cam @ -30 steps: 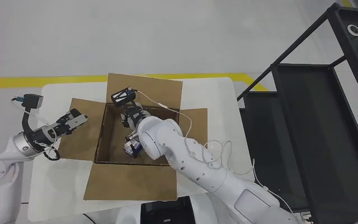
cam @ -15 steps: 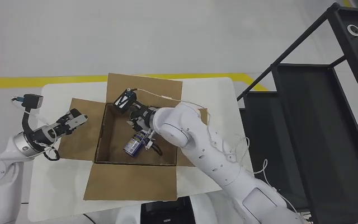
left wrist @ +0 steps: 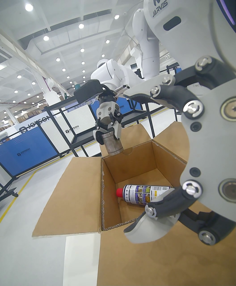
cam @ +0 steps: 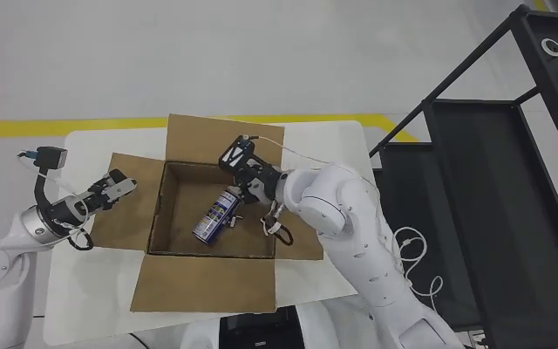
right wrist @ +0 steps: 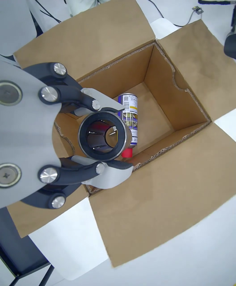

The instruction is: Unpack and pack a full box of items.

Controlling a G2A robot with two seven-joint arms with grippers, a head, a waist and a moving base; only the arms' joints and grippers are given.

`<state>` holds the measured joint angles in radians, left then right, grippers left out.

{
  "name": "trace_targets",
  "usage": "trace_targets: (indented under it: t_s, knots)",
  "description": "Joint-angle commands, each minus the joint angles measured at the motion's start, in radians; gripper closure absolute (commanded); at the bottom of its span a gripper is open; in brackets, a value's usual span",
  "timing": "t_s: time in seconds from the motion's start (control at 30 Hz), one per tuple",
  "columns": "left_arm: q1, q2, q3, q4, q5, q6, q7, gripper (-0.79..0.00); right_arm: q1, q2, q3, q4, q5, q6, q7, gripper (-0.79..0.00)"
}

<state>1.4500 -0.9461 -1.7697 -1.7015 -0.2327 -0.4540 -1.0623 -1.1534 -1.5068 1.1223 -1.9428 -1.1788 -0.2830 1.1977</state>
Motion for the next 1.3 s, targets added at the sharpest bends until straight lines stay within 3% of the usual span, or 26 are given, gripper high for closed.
trace_targets:
  t_s: [0.0,0.3,0.53,1.27]
  knots:
    - [0.0,0.0,0.0,0.0,0.0,0.0,0.0,-0.785,-0.045,0.007,0.018,-0.051,-0.013,0.004,-0.027,0.0]
    - [0.0,0.0,0.0,0.0,0.0,0.0,0.0,-0.785,-0.207,0.043,0.174,-0.245,-0.031,0.0,0.009,0.0]
    - [0.0,0.0,0.0,0.0,0.0,0.0,0.0,-0.785,-0.337,0.064,0.313,-0.376,0.001,0.013,-0.03,0.0]
    - [0.0,0.0,0.0,0.0,0.0,0.0,0.0,-0.785,-0.342,0.069,0.325,-0.367,-0.037,-0.004,-0.055,0.0]
